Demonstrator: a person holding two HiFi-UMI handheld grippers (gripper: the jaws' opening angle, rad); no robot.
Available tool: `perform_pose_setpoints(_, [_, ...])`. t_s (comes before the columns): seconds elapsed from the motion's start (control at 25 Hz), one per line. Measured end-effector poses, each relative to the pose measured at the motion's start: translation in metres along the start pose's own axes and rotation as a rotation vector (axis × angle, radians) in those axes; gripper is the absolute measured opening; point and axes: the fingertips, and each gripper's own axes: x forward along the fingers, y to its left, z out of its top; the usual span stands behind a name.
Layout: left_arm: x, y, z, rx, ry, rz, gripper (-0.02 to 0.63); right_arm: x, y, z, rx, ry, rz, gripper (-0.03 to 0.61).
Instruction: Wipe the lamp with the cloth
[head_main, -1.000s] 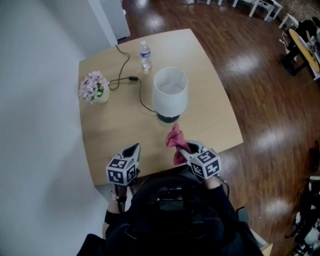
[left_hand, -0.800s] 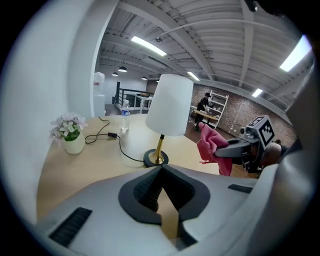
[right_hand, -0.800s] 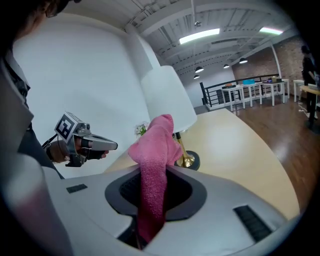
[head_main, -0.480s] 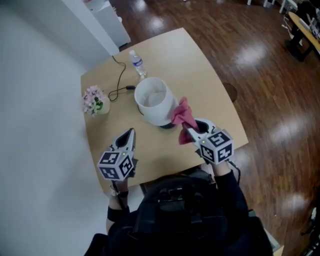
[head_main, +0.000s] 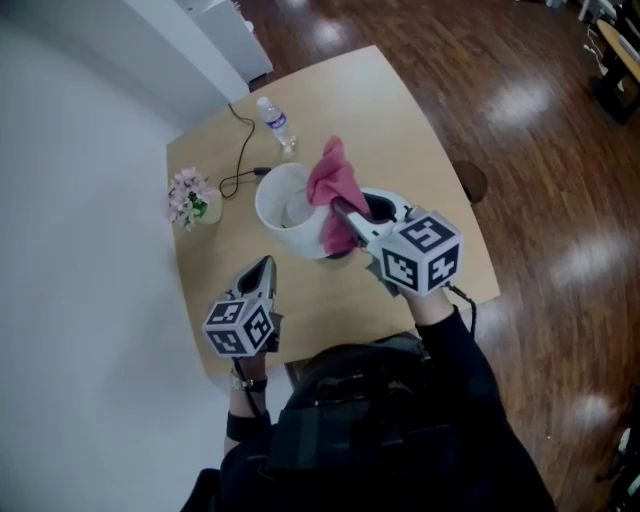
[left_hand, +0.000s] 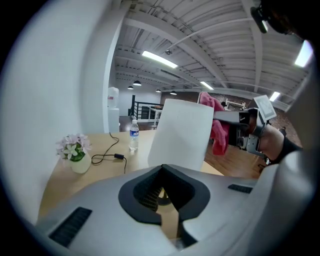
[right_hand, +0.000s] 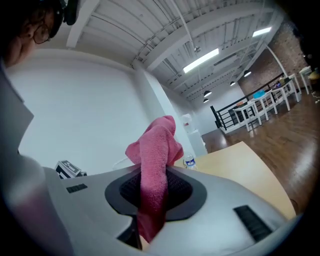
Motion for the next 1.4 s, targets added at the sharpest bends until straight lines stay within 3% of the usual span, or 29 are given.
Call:
perform_pose_setpoints(0.24, [0.0,0.004,-0.021,-0.052,0.033,0.018,0.0,0.011,-0.018,-0.036,0.05,0.063,0.016,0.078])
perform_pose_setpoints(0.6, [0.0,0.001,-0.051,-0.076,0.106,0.026,0.0,0.014,-0.063,-0.114,0.12,0.208,-0.068,0.078])
perform_pose_setpoints(1.04, [-0.006,-0.001,-0.079,-0.089,0.165,0.021,0.0,0.02,-0.105,-0.163,0.081,0.366,-0.178,0.078])
perform_pose_setpoints(1.16, [-0.008,0.002,-0.079,-0.086,0.162,0.02,0.0,0.012,-0.112,-0.15,0.099,0.335,-0.206,0.078])
perform_pose_setpoints(1.4, [-0.01,0.002,-0.079,-0.084,0.155,0.009,0.0,0.001,-0.071,-0.035,0.012,0.151,-0.152,0.082])
